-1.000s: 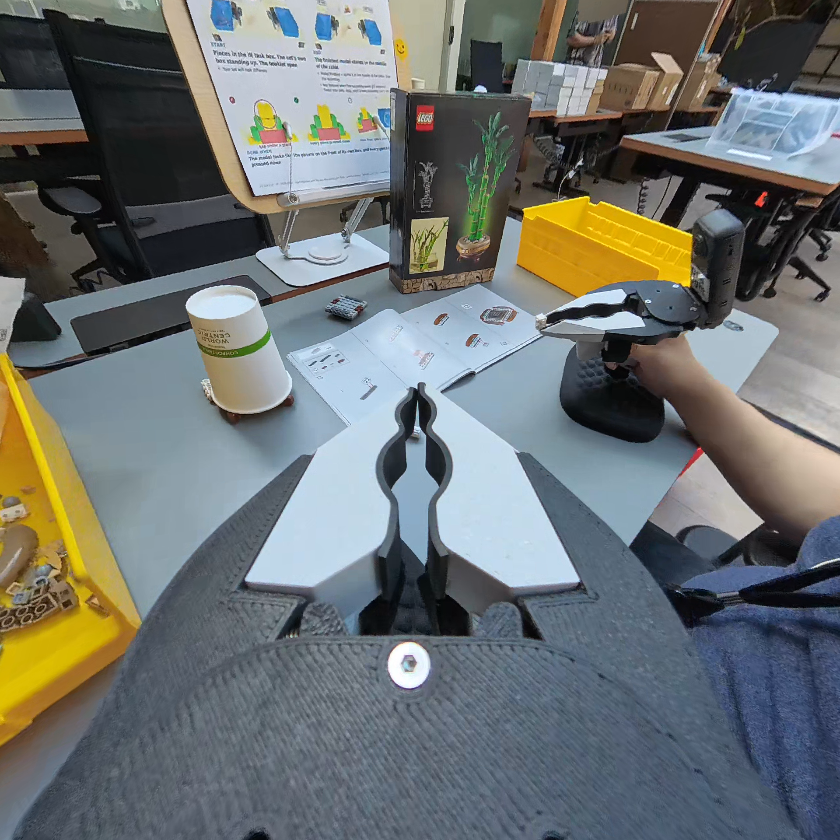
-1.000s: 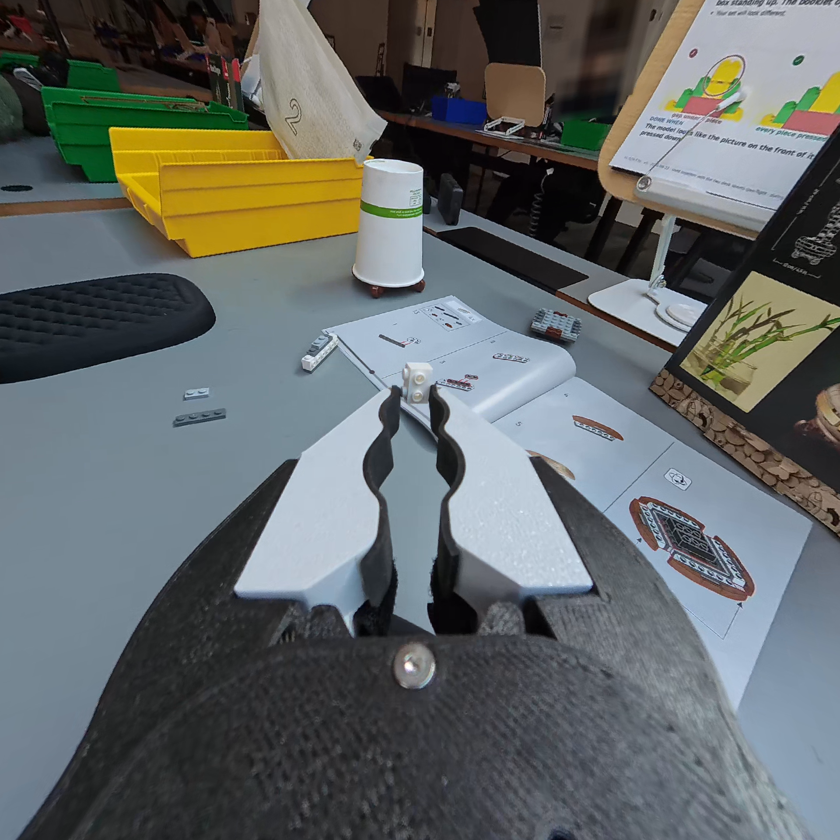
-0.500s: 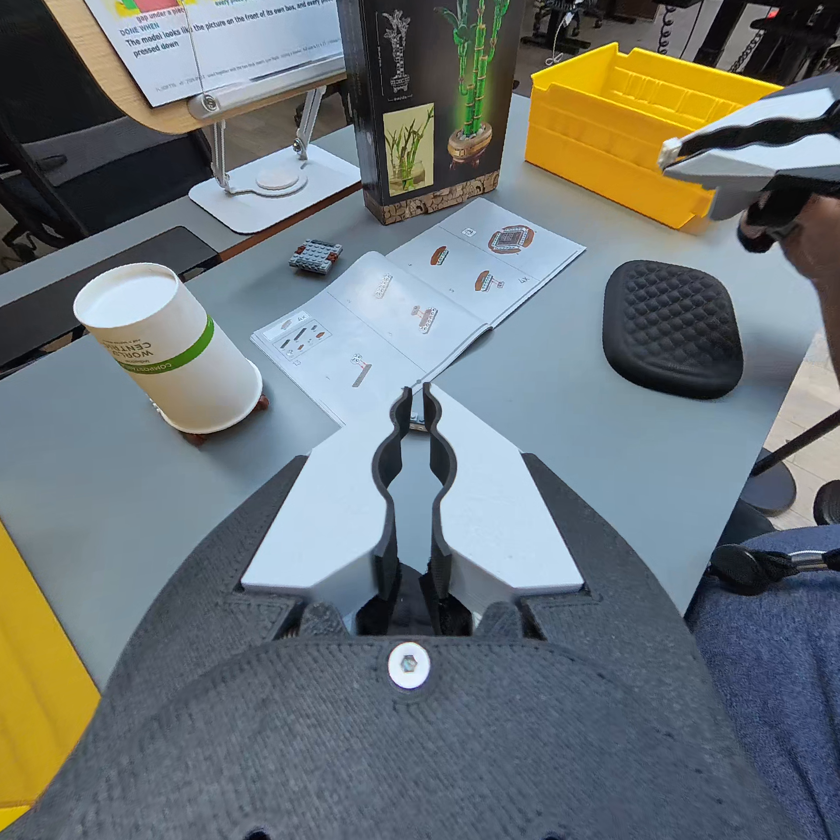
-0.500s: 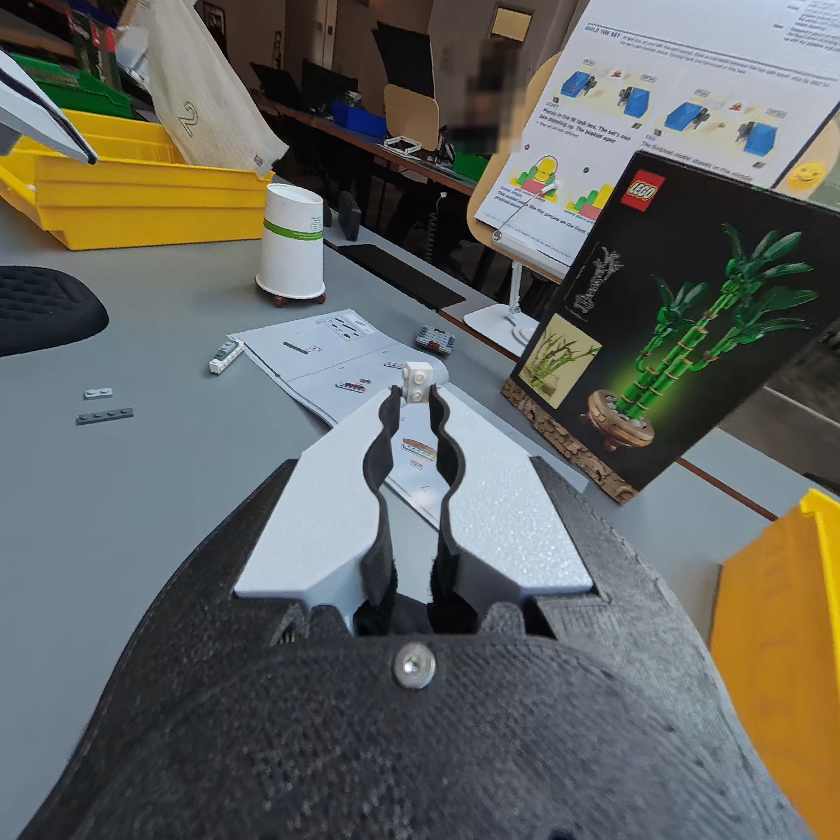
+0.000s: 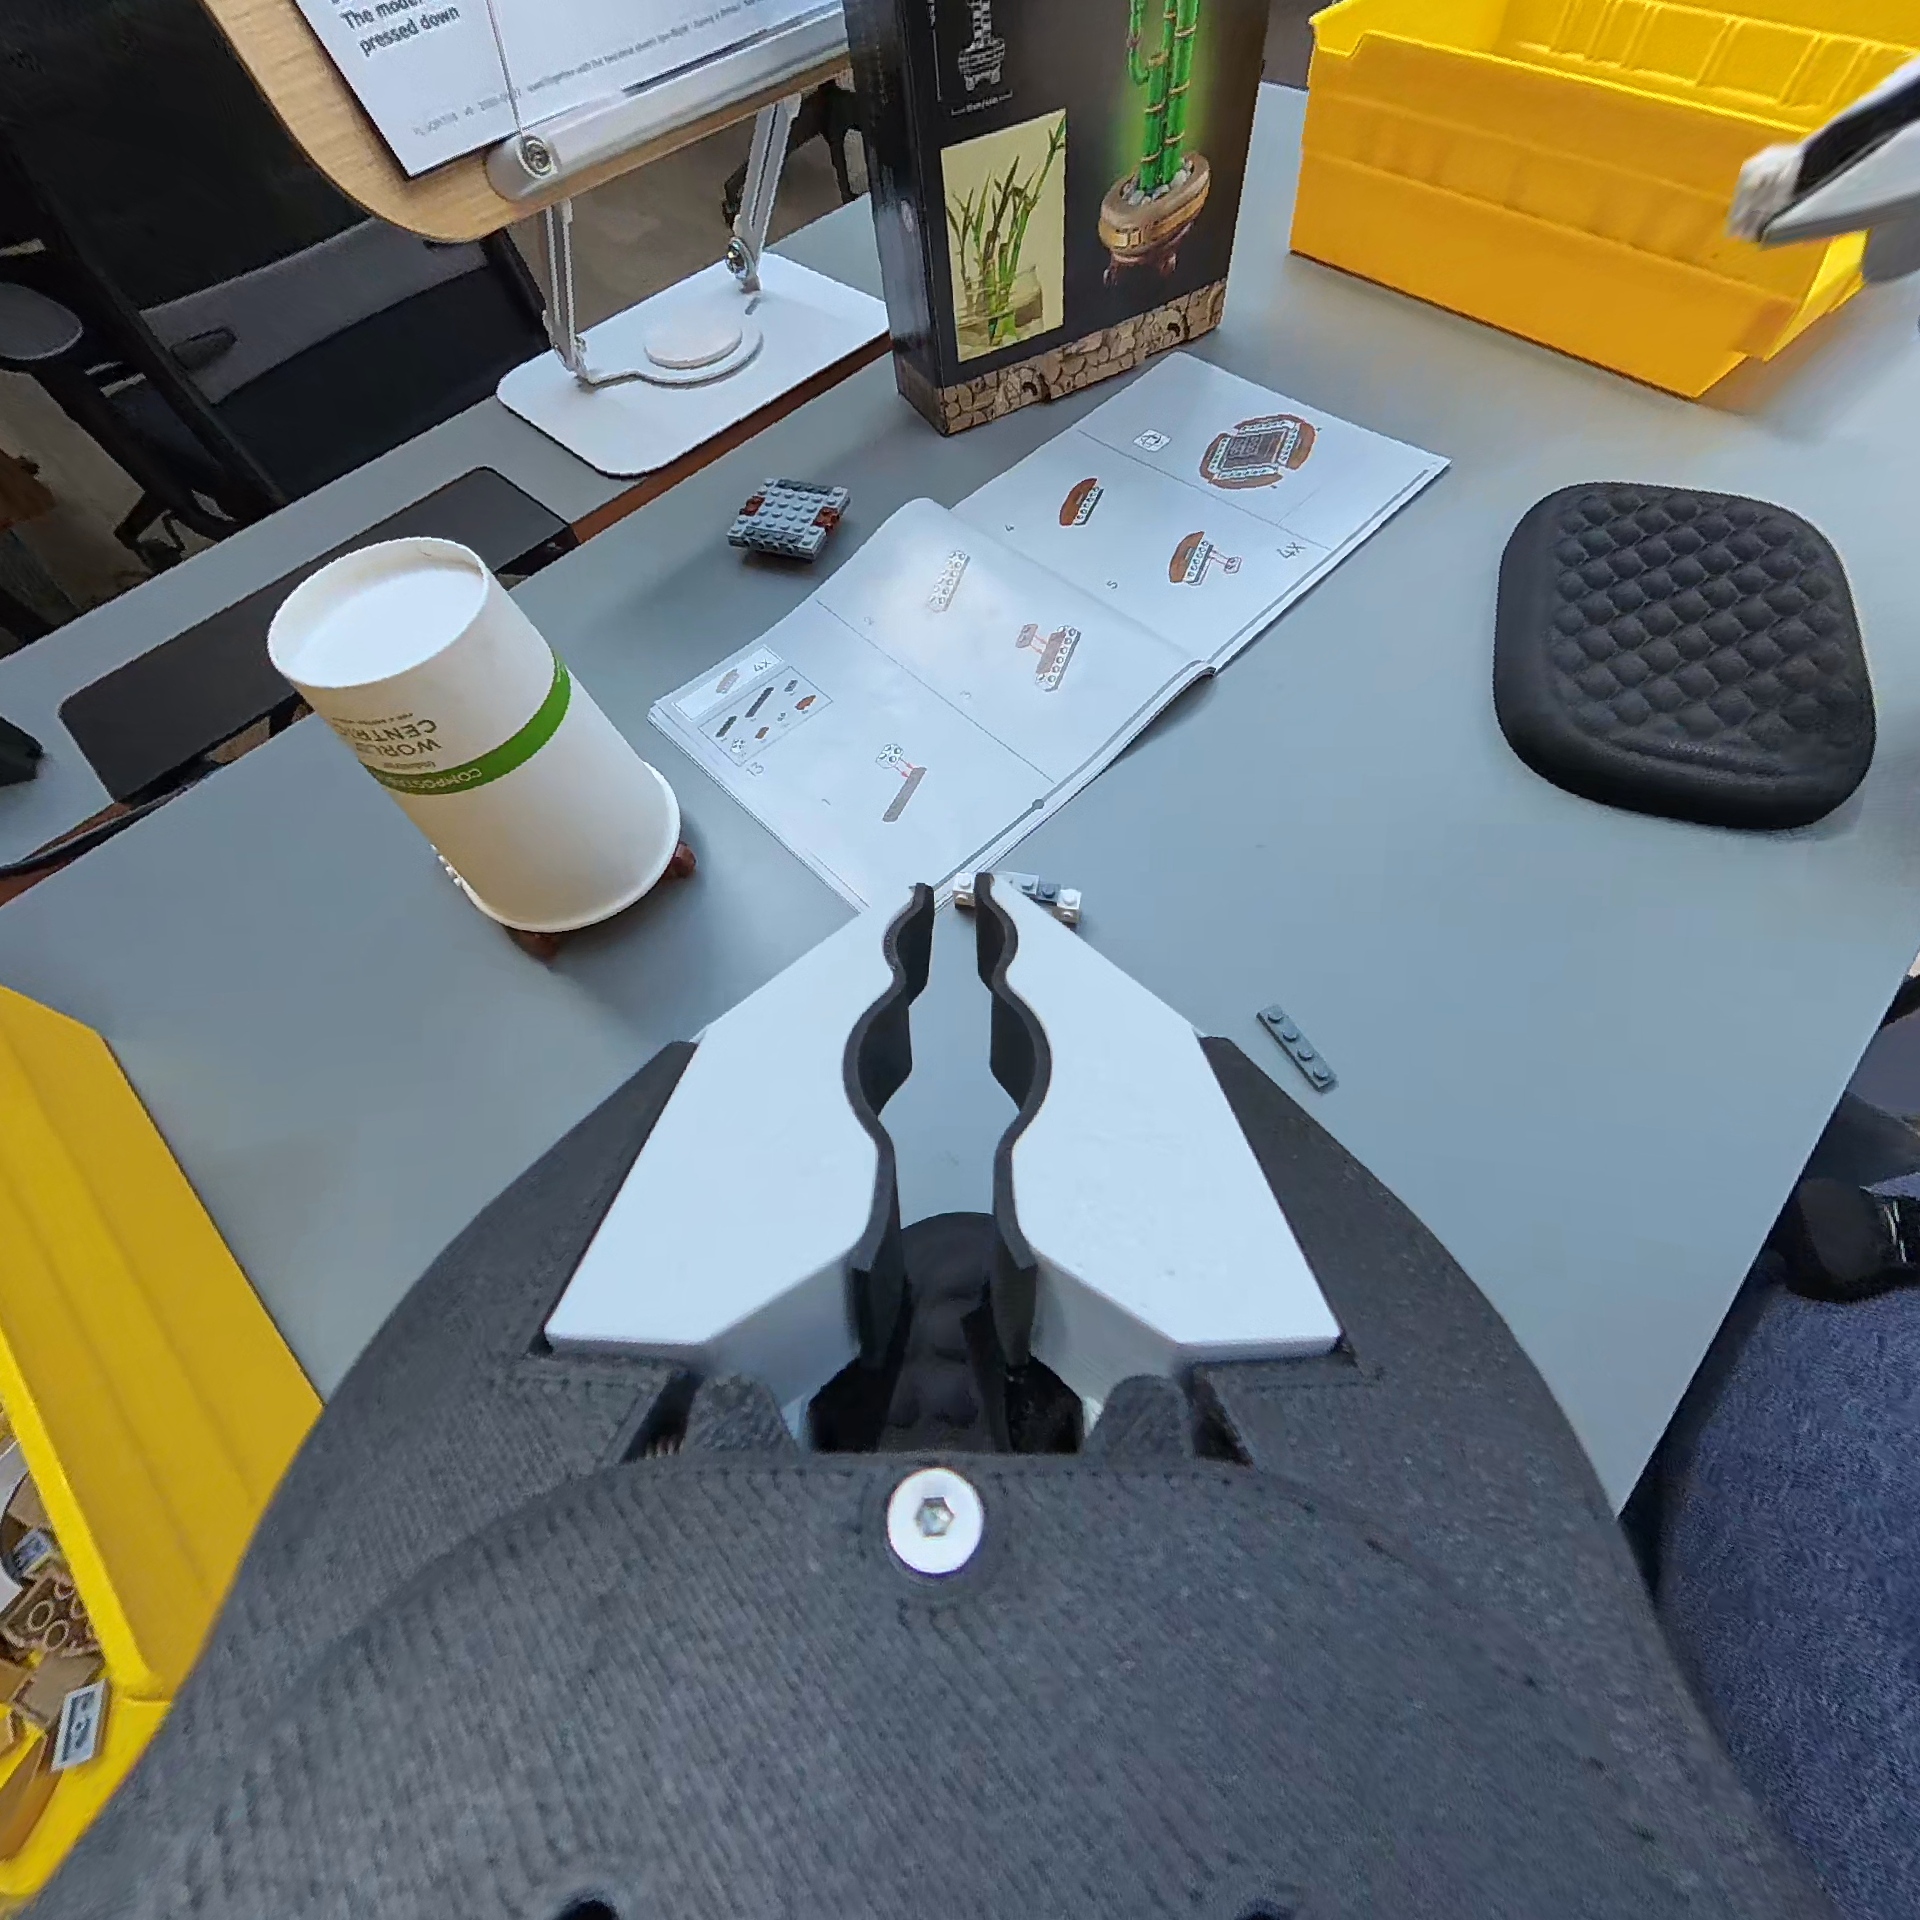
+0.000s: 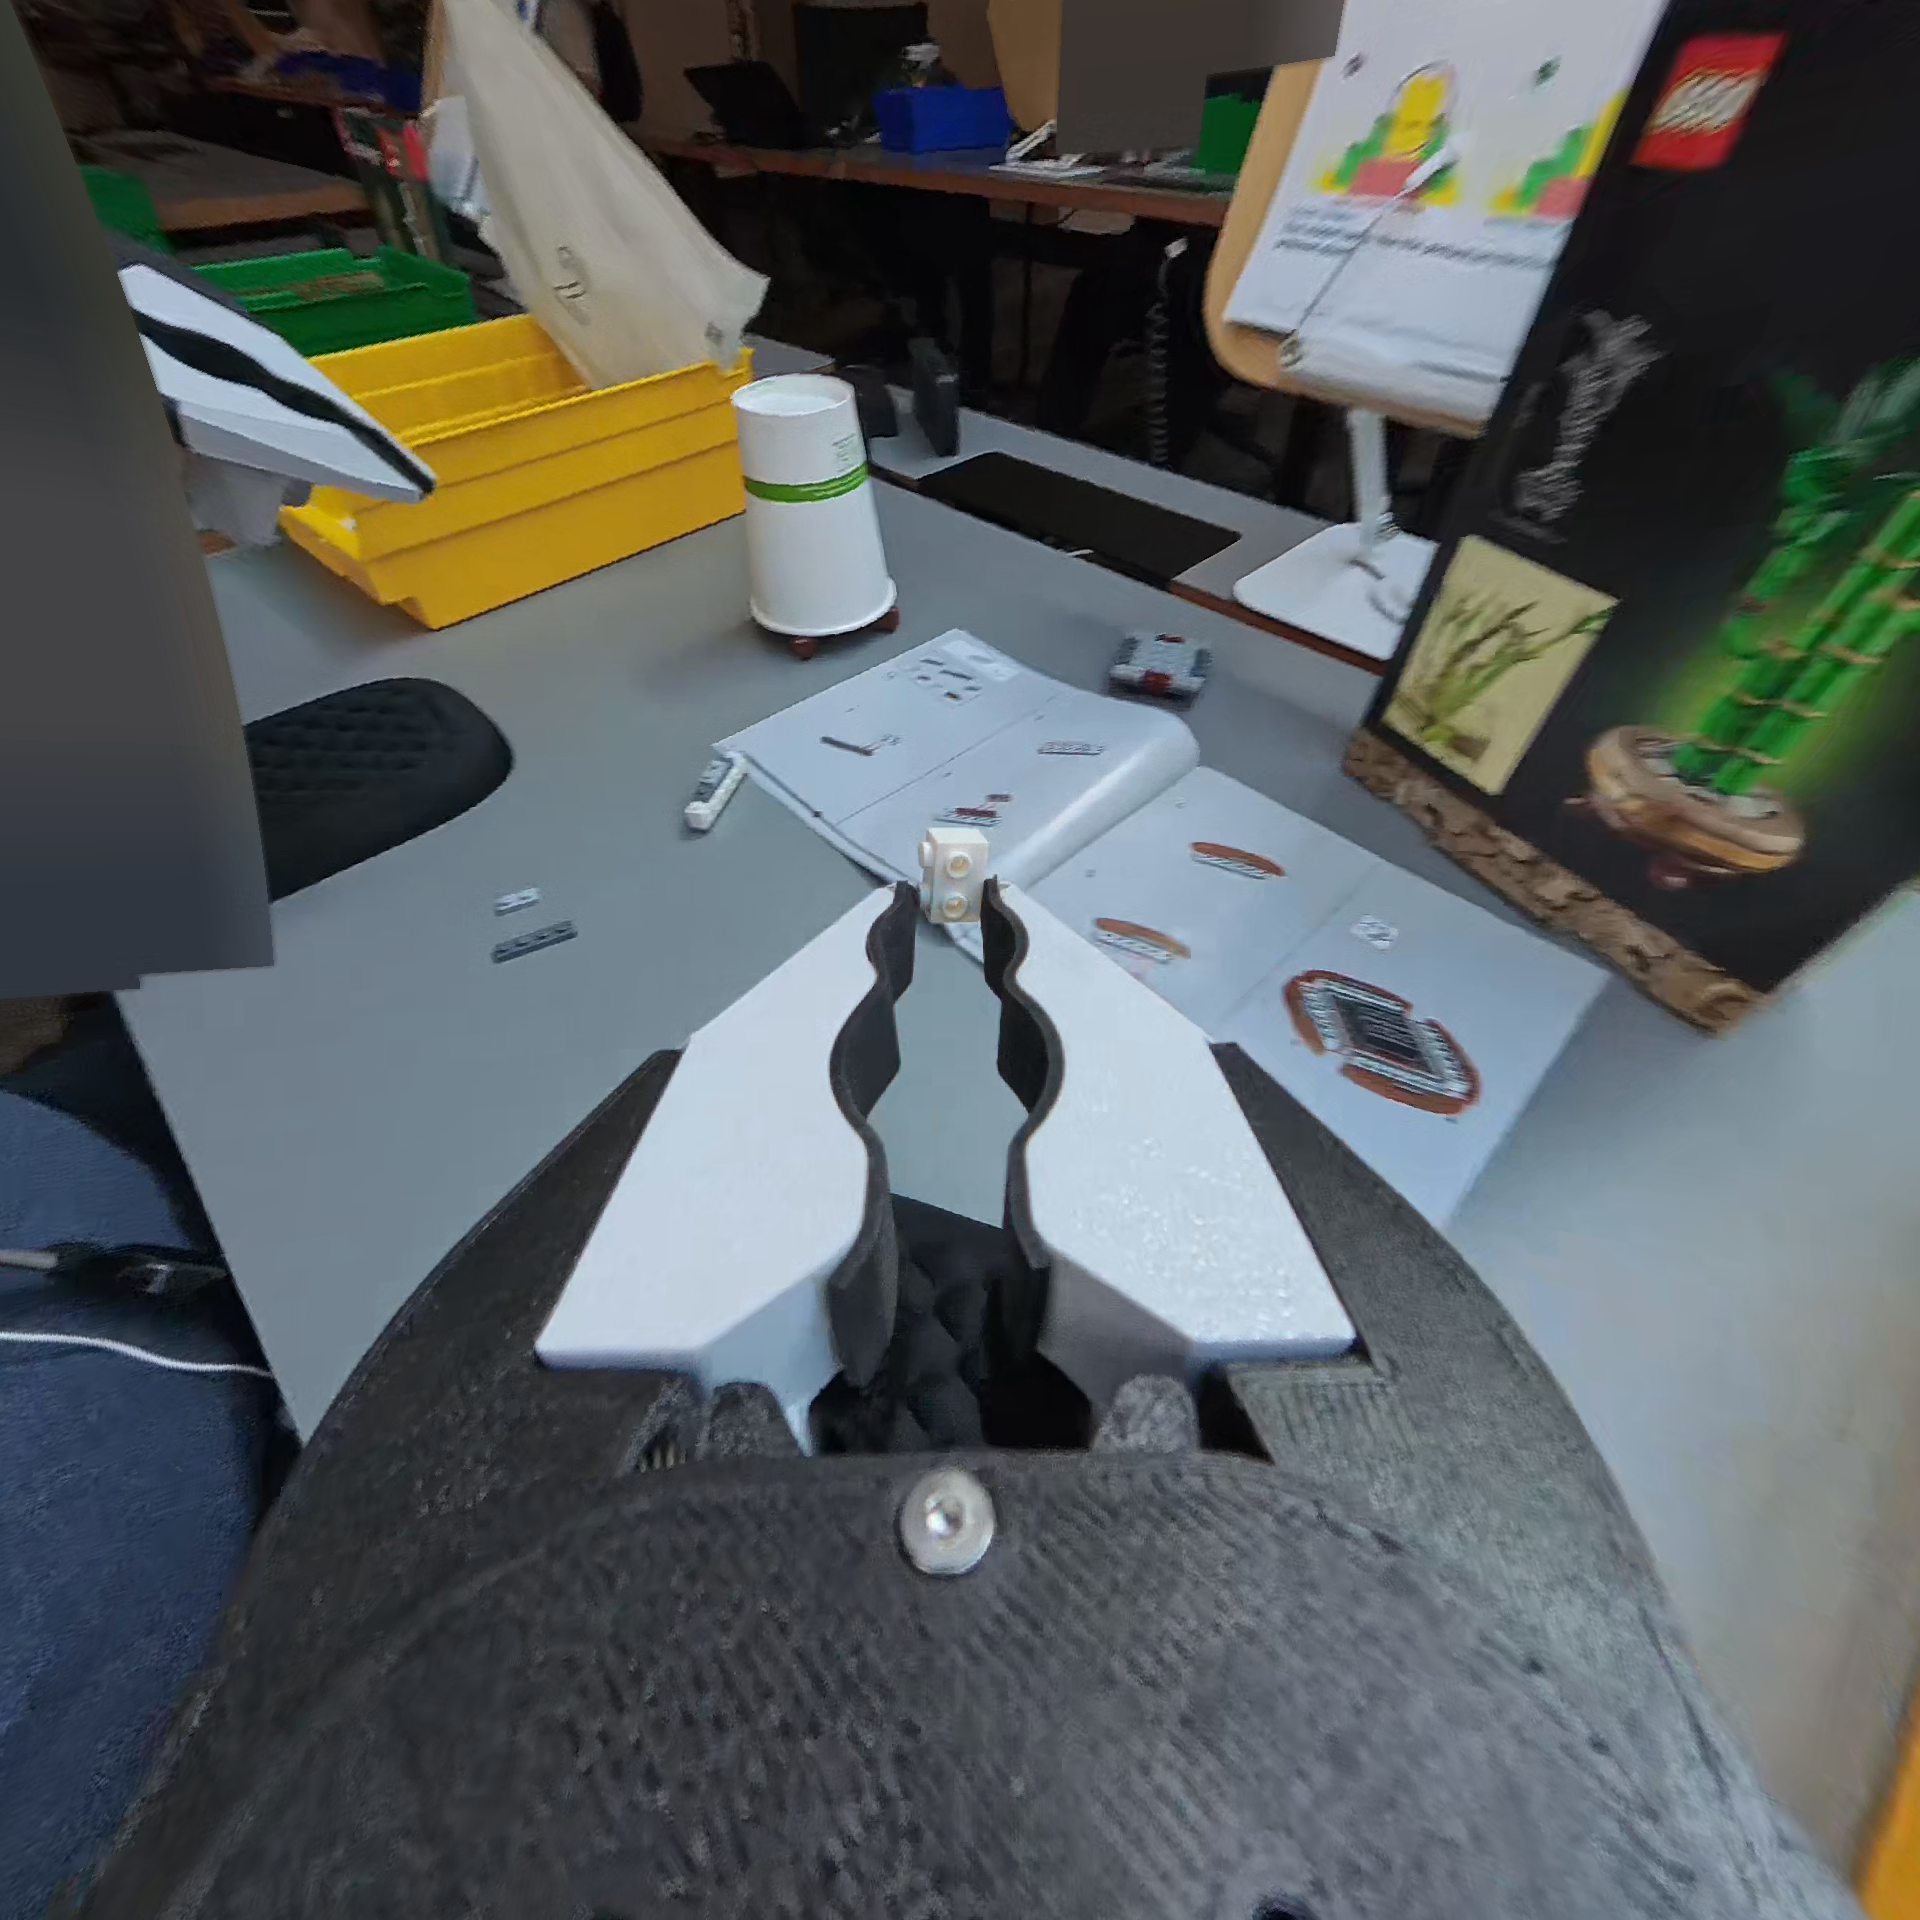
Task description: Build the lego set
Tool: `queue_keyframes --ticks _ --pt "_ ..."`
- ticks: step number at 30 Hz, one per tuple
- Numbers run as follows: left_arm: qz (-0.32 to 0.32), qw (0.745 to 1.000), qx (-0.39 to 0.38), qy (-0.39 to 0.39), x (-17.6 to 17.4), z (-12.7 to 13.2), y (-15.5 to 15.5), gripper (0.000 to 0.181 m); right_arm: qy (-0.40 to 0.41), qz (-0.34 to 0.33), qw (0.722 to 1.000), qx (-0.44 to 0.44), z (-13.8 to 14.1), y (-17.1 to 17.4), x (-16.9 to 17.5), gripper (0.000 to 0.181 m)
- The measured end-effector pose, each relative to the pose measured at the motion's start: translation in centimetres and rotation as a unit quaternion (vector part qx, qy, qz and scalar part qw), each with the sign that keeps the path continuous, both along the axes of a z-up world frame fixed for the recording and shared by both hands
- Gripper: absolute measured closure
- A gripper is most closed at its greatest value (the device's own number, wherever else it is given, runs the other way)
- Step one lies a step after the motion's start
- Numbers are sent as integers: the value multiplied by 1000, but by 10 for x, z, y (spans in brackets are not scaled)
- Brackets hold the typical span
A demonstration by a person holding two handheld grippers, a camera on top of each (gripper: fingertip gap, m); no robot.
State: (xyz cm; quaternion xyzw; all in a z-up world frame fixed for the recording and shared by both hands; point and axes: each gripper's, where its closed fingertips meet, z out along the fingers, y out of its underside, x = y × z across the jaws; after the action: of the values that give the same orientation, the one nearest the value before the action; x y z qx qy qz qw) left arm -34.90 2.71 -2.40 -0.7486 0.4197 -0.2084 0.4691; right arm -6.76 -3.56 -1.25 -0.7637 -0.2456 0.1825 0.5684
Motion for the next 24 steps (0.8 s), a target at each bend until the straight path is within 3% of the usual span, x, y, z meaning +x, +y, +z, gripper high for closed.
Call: queue_keyframes --ticks 2,4,6,10,17,20,24 --pt "10 1000 -5 -7 -5 -2 3 174 -13 63 995 -72 -39 12 -45 169" --pt "31 999 -11 -17 -11 -5 10 168 -78 92 983 -136 -80 22 -76 170" --pt "59 998 -20 -27 -19 -9 23 150 -126 111 973 -160 -103 29 -100 170" --pt "118 992 11 -41 -33 -7 64 113 -151 137 959 -197 -122 36 -124 170" --pt "154 985 13 -80 -25 -7 106 109 -184 164 945 -217 -151 30 -140 169" --pt "176 980 18 -94 -24 -14 140 90 -179 167 949 -198 -149 33 -147 160" --pt "188 978 33 -88 -18 -23 179 80 -172 164 962 -137 -135 43 -149 144"
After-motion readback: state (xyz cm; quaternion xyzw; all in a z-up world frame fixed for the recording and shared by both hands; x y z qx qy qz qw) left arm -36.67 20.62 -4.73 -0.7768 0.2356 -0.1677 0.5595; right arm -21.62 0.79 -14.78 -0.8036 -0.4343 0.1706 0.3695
